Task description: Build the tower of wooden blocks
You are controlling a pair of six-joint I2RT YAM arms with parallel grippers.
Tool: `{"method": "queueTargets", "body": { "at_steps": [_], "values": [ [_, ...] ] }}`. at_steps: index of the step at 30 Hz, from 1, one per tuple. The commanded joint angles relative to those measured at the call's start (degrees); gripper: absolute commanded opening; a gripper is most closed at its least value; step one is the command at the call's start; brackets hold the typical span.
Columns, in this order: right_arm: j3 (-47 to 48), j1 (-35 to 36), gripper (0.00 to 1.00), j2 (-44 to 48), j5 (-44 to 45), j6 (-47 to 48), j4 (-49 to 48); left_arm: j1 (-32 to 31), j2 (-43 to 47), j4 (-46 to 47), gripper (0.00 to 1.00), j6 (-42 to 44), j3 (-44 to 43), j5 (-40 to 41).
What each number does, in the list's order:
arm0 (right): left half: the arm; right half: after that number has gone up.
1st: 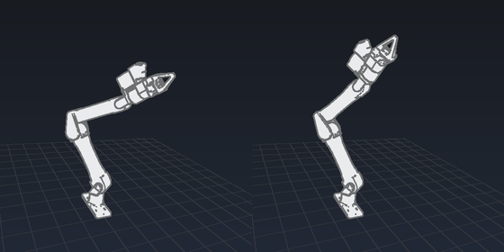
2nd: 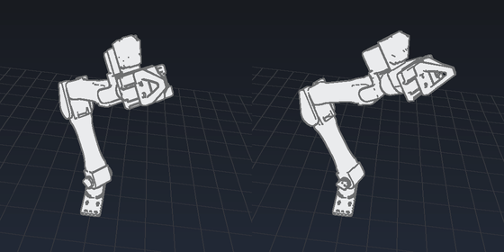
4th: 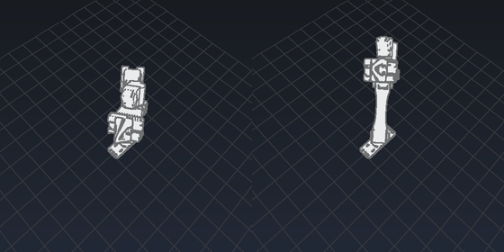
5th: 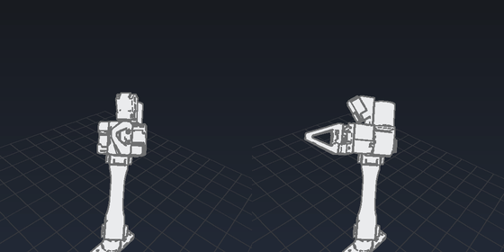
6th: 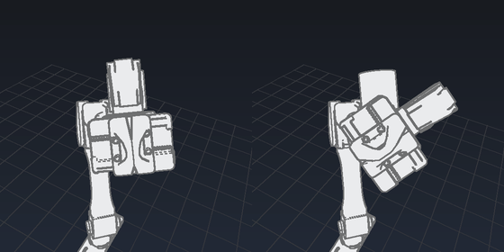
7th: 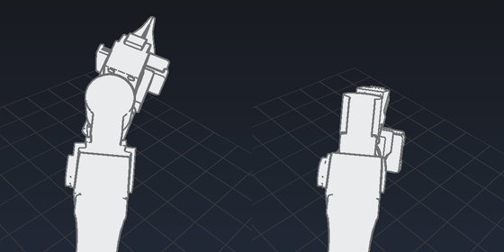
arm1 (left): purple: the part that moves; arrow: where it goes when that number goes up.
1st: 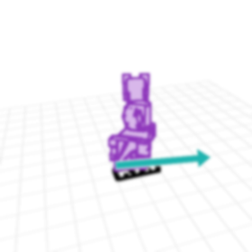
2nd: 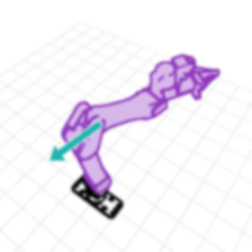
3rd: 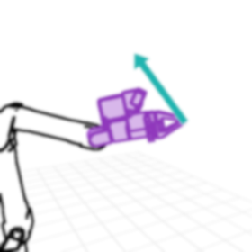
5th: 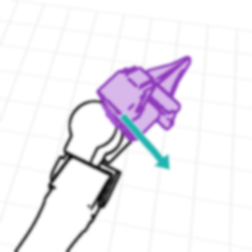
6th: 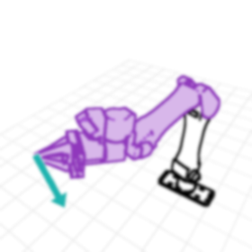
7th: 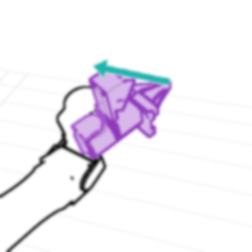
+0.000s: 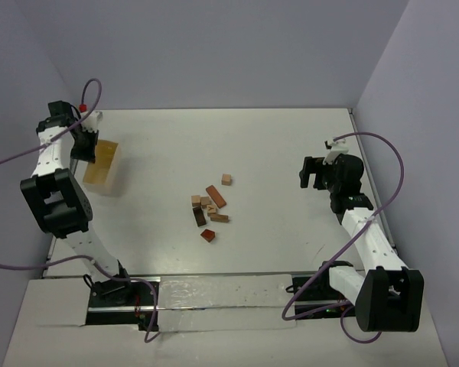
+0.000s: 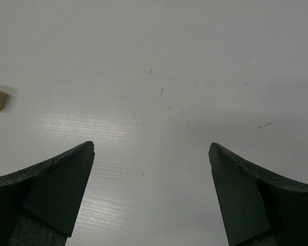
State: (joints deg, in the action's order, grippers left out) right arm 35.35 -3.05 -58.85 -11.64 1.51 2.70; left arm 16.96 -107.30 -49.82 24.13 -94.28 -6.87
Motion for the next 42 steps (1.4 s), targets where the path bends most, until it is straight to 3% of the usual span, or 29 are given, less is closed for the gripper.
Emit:
{"method": "queueTargets", "body": {
  "at_steps": [1,7,18,31,36,39,42],
  "values": [
    [1.9,-0.2,1.0,0.5,0.0,1.0,-0.5,4.9,-3.0,-2.7,0.0,5.2,-6.2,-9.2],
    [2.1,-0.2,1.0,-0.1,-0.5,1.0,-0.6,9.4,2.3,3.1,0.0,8.5,5.8,-7.9],
    [2.0,-0.3,1.0,0.7,-0.8,0.9,-0.3,22.9,4.9,5.2,0.0,15.5,16.2,-8.3],
    [2.1,-0.2,1.0,0.0,-1.2,0.2,-0.2,28.1,8.4,11.2,0.02,19.1,27.9,-8.8],
    [2.3,-0.2,1.0,0.0,-1.0,0.0,-0.2,28.2,8.7,11.0,0.22,19.1,27.9,-9.5],
    [2.2,-0.3,1.0,0.0,-0.9,0.0,-0.3,28.3,9.5,9.7,0.43,19.1,27.0,-10.3],
    [2.4,-0.3,1.0,-0.1,-1.1,-0.1,-0.3,28.3,10.3,7.5,0.48,18.8,24.8,-11.2]
  ]
}}
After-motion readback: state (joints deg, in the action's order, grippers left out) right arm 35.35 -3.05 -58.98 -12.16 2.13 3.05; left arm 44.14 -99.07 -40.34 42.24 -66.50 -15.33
